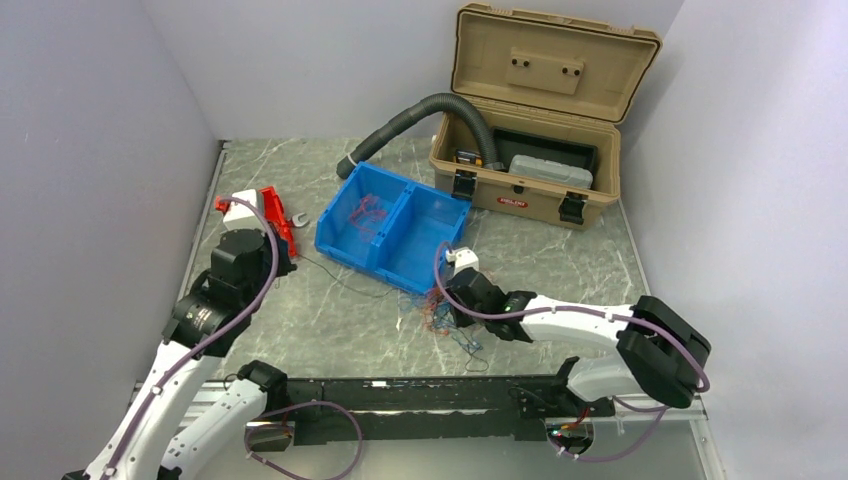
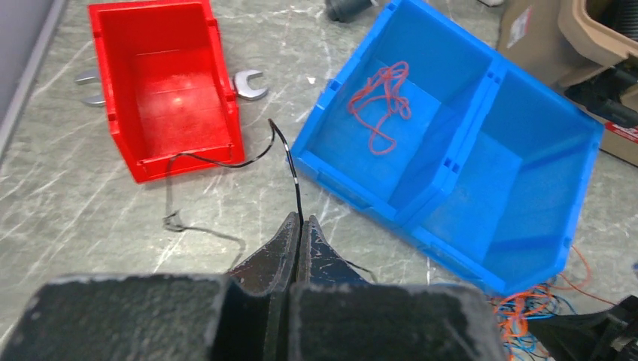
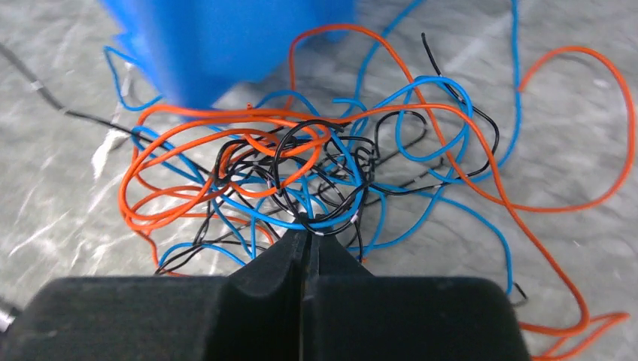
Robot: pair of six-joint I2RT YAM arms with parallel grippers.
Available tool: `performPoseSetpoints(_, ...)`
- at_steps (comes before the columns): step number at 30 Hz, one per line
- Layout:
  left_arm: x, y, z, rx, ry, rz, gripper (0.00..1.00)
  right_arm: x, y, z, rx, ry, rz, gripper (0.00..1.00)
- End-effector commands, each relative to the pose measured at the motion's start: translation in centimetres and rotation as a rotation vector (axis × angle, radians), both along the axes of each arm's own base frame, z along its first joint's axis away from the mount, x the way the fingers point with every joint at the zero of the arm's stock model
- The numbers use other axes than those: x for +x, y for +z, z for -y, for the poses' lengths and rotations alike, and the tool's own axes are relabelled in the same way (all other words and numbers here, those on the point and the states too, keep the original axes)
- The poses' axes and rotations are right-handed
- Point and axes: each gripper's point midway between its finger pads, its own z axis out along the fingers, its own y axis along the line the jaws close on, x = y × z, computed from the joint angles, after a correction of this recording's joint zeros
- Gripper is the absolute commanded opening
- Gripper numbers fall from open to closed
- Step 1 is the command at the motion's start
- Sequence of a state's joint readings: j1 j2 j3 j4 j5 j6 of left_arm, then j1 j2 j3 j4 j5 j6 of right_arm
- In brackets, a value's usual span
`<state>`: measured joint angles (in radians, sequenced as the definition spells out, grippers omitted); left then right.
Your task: Untangle the cables
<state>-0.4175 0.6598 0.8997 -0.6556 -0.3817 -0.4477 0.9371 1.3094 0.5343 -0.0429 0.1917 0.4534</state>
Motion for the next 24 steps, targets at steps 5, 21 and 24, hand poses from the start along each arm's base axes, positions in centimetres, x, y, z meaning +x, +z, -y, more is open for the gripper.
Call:
performPoseSetpoints(5, -1.1, 2.4, -5.0, 0.101, 0.229, 0.019, 0.00, 3.7, 5.1, 11.5, 0.030, -0.626, 0.149, 0.00)
performPoseSetpoints(21, -2.3, 2.3, -6.4, 0.107, 0.275, 0.034, 0.00, 2.9, 14.0, 24.6, 0.161, -1.128, 0.343, 0.10)
performPoseSetpoints(24, -1.5, 1.8, -4.1, 0.112, 0.134, 0.017, 0.08, 4.6, 14.6, 19.3, 0.187, -0.746, 0.325, 0.68)
